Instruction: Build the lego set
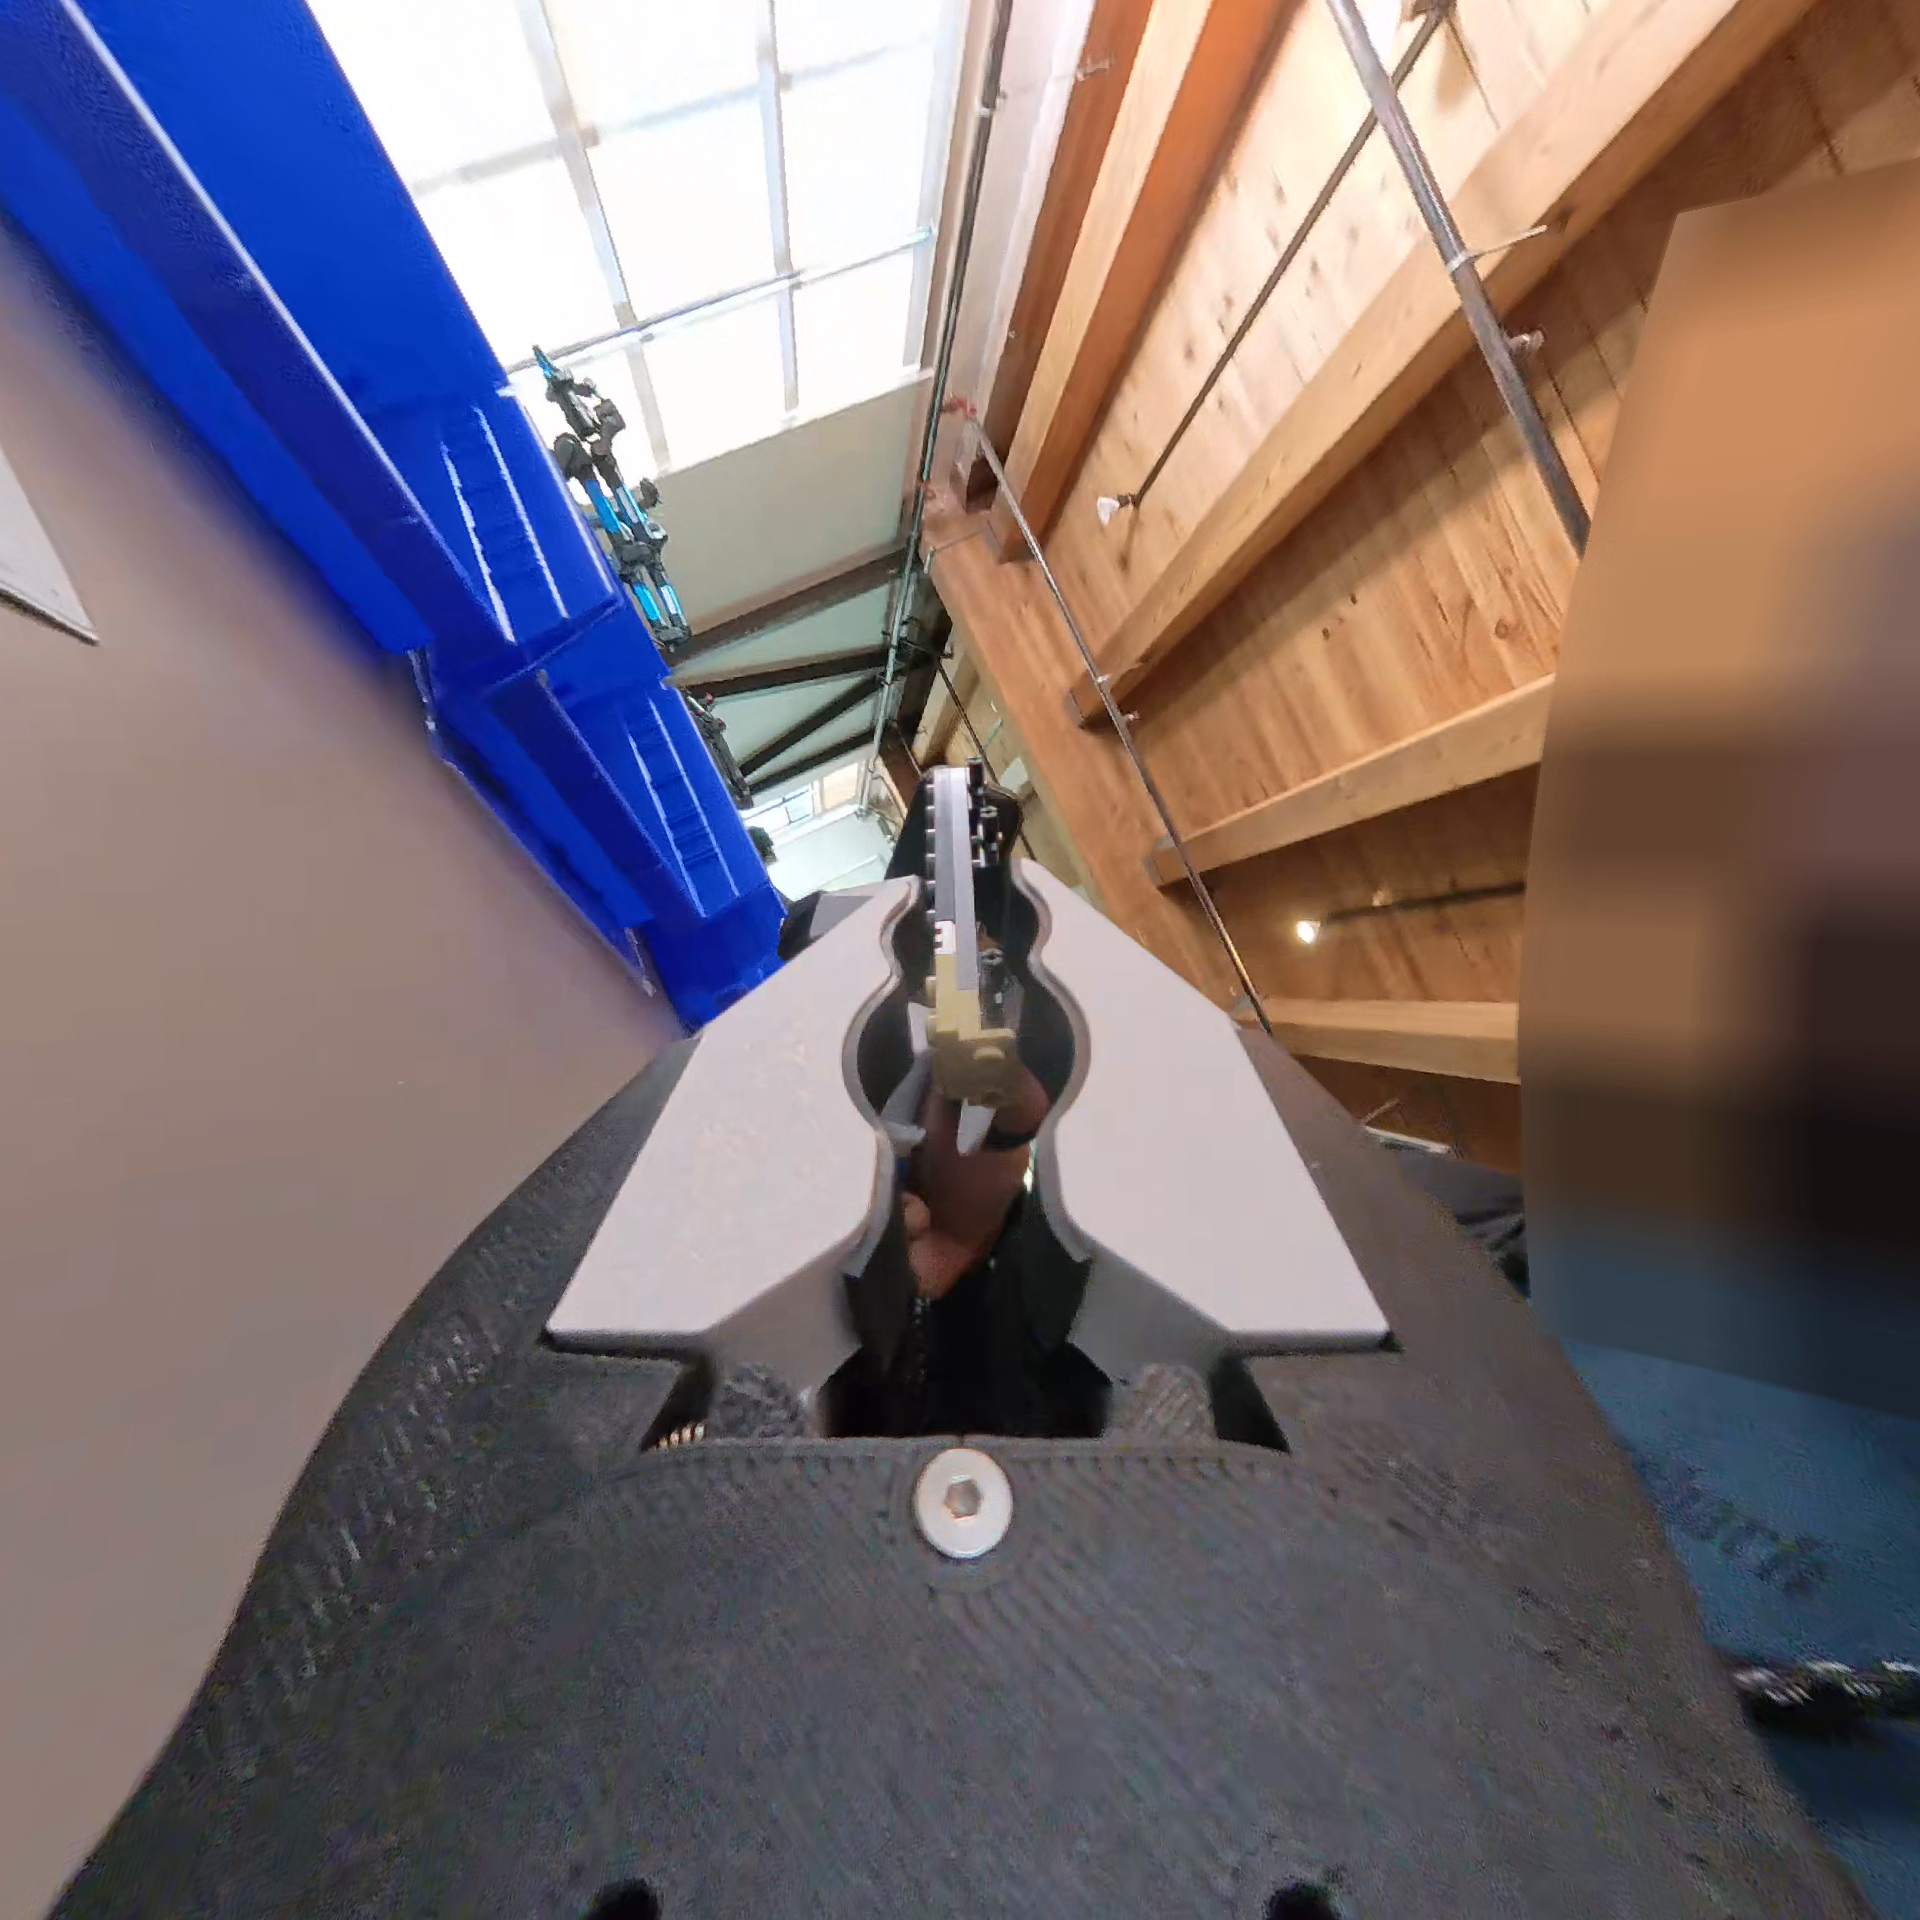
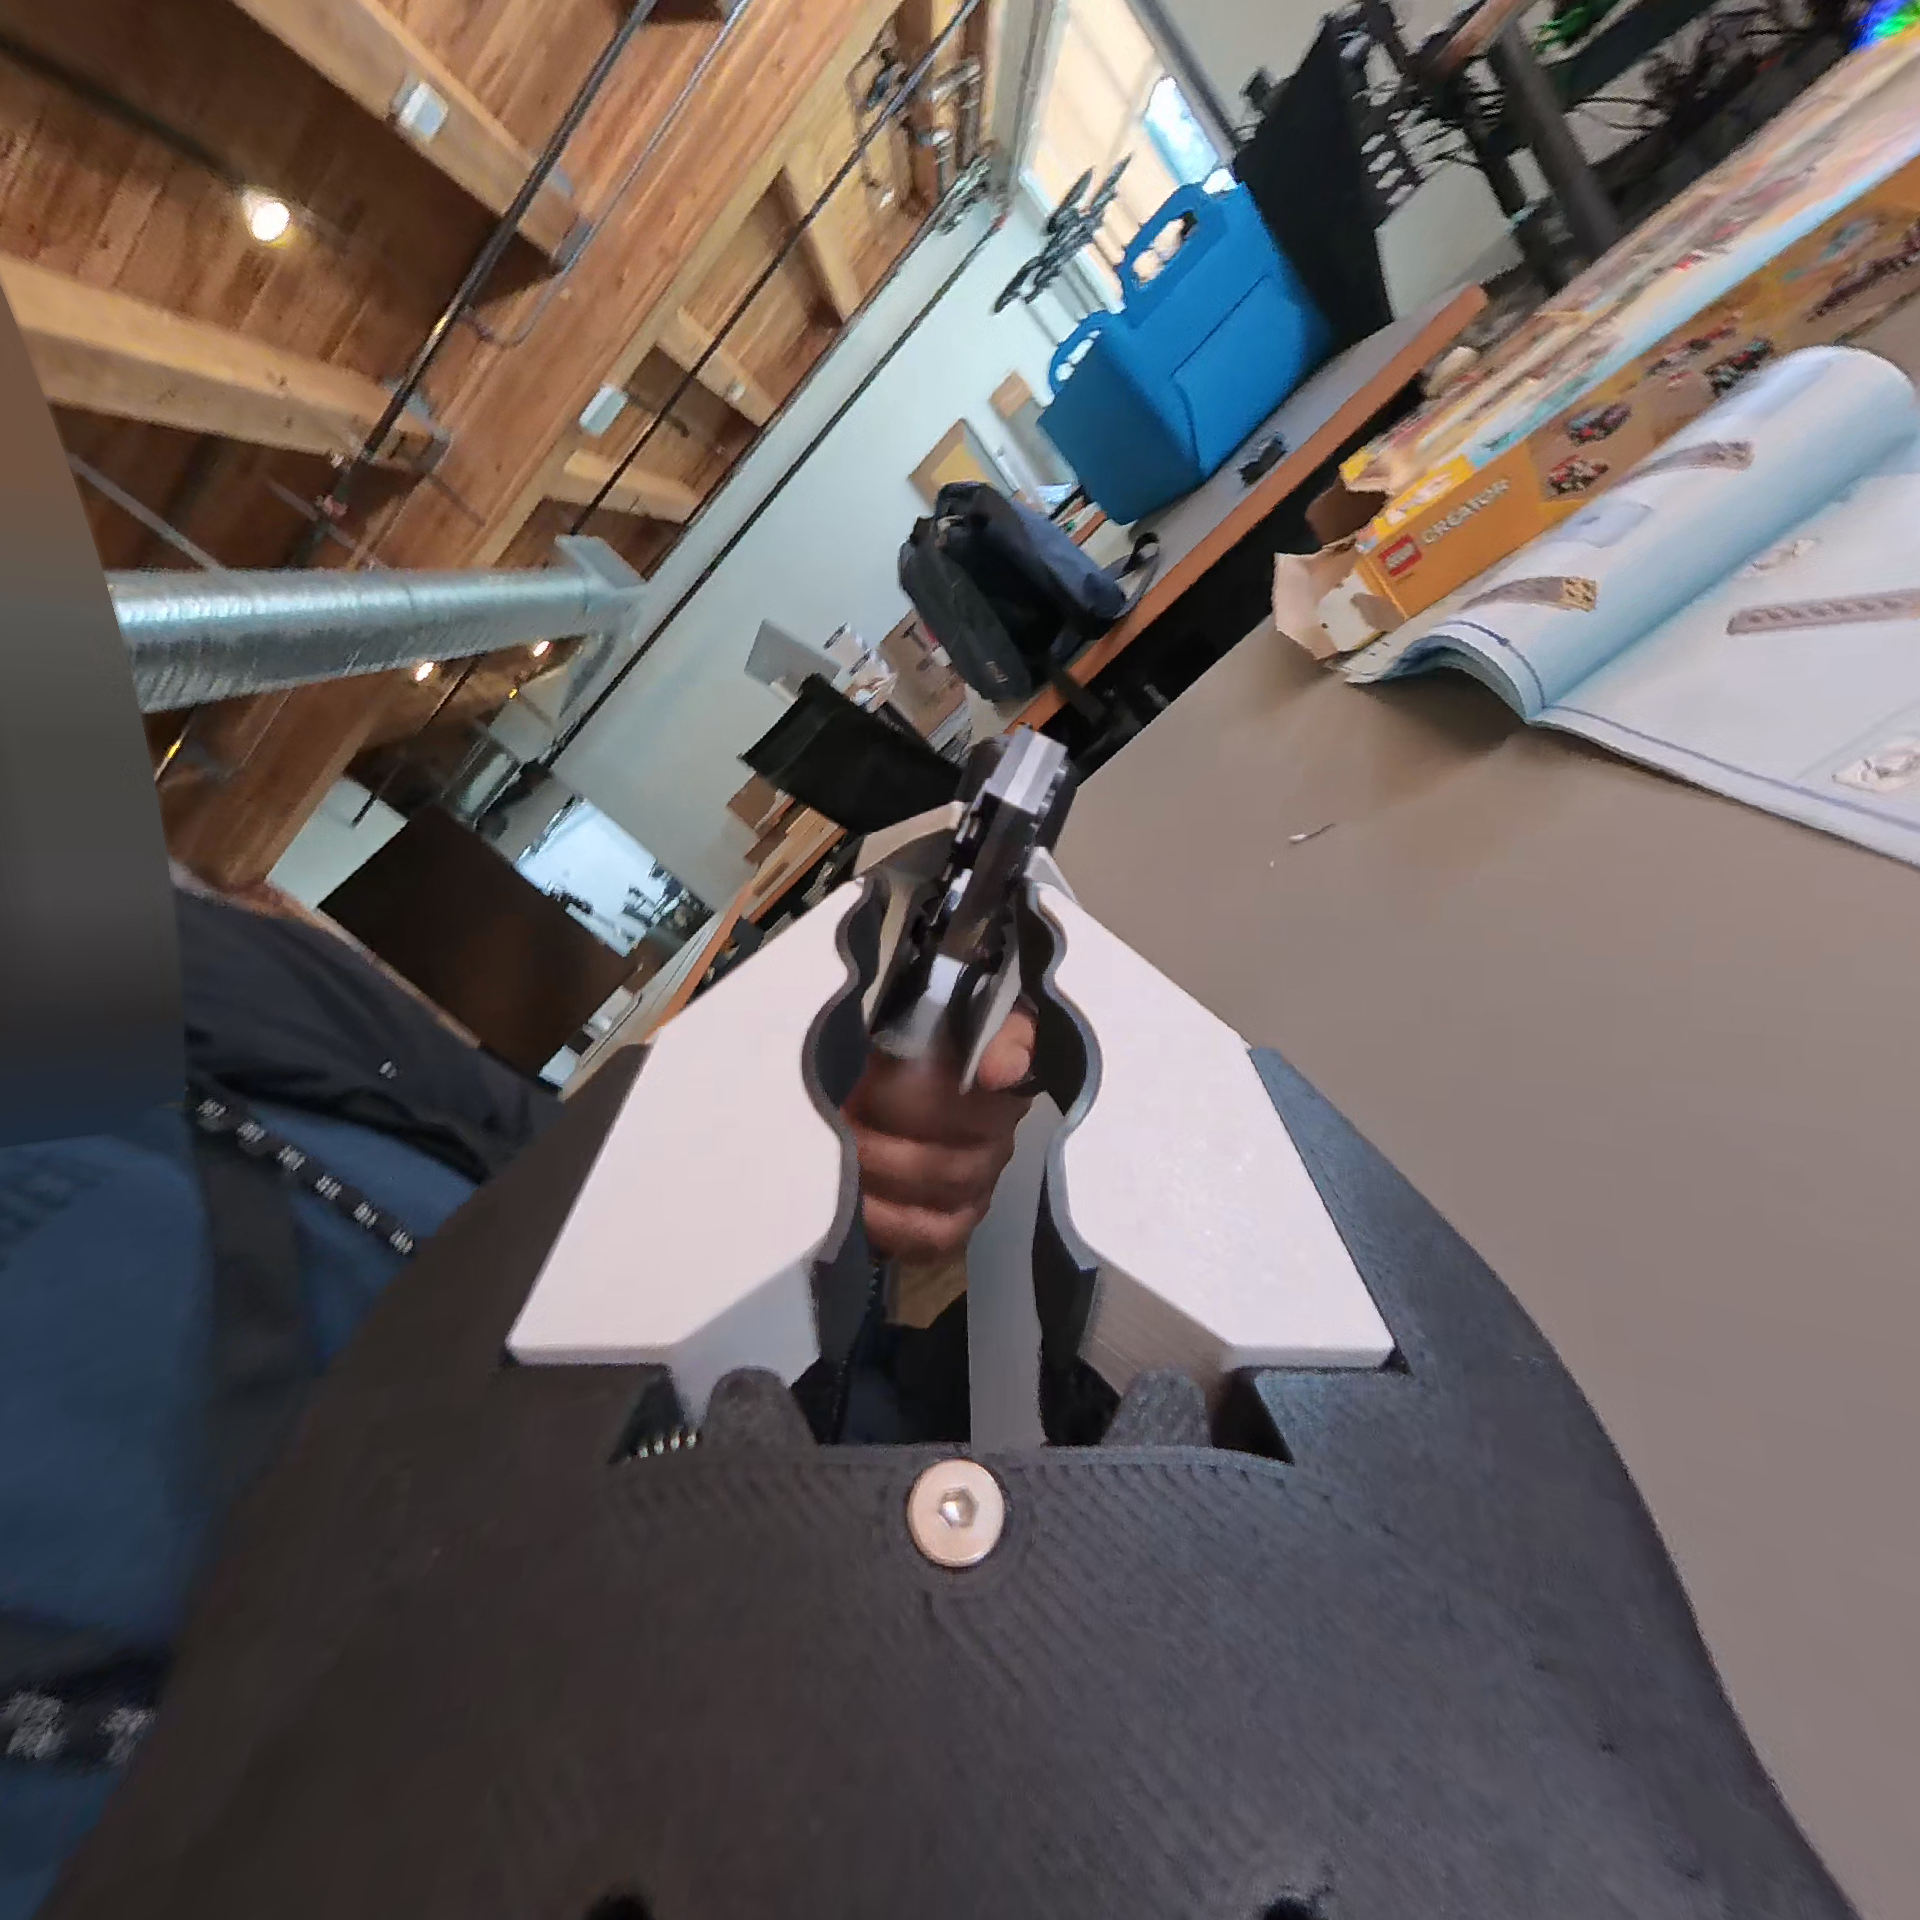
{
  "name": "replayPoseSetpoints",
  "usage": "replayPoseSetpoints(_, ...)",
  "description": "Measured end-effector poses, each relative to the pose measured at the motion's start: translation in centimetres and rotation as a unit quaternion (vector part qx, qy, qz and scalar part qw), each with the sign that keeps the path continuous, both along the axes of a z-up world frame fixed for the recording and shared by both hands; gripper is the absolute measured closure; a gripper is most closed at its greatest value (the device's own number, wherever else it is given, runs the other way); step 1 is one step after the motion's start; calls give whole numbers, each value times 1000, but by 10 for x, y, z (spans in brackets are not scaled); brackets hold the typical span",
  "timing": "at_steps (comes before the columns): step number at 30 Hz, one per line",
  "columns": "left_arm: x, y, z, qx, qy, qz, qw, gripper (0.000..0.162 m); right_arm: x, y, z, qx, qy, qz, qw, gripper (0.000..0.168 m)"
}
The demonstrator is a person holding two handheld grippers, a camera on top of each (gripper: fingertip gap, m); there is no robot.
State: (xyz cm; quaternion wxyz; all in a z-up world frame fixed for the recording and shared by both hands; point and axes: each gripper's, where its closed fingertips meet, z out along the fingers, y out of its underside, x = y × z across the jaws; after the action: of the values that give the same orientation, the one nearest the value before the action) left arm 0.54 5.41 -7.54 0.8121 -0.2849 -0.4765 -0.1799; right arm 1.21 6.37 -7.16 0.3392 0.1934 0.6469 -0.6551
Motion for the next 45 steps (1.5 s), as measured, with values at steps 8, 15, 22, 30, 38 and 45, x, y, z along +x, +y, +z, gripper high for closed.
replayPoseSetpoints(8,-2,9,-3,-19,-11,23,999,150,-8,-2,-6,-5,-35,-32,999,146)
replayPoseSetpoints(15,-1,15,0,-25,-5,26,999,150,-11,1,-3,-21,-30,-41,998,155)
replayPoseSetpoints(22,0,16,2,-40,1,27,999,150,-10,2,-1,-29,-25,-44,998,155)
replayPoseSetpoints(30,3,17,9,-39,31,17,999,149,-6,4,6,-33,8,-47,998,156)
replayPoseSetpoints(38,6,20,14,-76,60,24,995,150,-4,6,10,-46,11,-41,998,156)
replayPoseSetpoints(45,9,23,21,-159,109,55,980,149,0,8,17,-76,23,-33,996,156)
